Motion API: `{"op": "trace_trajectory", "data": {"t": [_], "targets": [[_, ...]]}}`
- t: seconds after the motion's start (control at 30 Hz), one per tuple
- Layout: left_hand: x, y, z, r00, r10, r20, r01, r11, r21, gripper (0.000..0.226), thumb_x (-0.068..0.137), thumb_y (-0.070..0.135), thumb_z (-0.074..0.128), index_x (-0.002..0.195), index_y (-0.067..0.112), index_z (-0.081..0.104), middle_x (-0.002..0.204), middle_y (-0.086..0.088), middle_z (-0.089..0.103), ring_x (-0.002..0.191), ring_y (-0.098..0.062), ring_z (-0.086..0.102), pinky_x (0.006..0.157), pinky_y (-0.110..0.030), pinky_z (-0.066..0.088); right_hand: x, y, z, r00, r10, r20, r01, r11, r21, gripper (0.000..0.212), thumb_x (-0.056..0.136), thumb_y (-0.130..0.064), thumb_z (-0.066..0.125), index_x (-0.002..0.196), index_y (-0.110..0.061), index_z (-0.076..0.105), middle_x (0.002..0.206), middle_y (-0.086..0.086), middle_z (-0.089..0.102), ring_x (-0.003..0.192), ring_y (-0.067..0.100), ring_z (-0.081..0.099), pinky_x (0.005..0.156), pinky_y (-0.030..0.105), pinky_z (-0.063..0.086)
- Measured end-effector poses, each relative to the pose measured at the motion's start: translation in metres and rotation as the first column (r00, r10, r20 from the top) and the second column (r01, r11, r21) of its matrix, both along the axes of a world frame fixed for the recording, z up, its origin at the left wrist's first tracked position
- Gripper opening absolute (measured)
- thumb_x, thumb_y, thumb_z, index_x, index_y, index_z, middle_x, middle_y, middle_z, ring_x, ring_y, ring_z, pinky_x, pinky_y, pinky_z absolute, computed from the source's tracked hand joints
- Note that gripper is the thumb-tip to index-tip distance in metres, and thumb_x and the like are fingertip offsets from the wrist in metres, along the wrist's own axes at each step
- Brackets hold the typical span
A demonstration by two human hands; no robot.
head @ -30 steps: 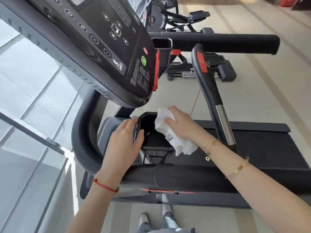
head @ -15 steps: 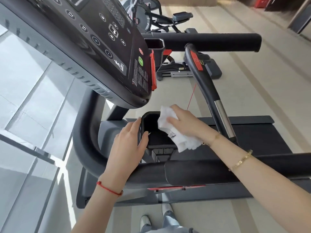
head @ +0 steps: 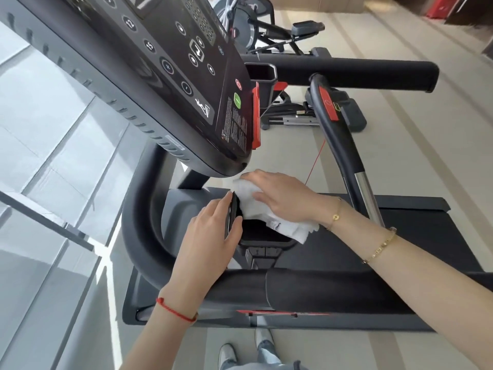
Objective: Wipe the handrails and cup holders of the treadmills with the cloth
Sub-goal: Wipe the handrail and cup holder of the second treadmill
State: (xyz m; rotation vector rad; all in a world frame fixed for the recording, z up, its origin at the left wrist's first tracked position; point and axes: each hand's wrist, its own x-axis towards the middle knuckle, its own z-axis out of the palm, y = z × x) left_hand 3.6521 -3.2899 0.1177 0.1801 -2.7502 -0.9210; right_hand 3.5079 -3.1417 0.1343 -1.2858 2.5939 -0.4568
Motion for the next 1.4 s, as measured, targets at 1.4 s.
{"op": "trace_trajectory", "data": {"t": [1.4], "targets": [[0.025, -0.009, 0.010, 0.997, -0.041, -0.060, 0.043, 0.998, 0.044, 0.036, 0.100, 0.024, 0.047, 0.135, 0.020, 0.054, 0.123, 0.005, 0.061, 0.106, -0.018, 0.060, 0.093, -0.039, 0.047, 0.105, 0.051, 0.027, 0.999, -0.039, -0.018, 0.040, 0.997, 0.073, 0.024, 0.101, -0.038, 0.040, 0.112, -0.019, 0.051, 0.101, -0.006, 0.056, 0.096, 0.015, 0.050, 0.085, 0.033, 0.038]]}}
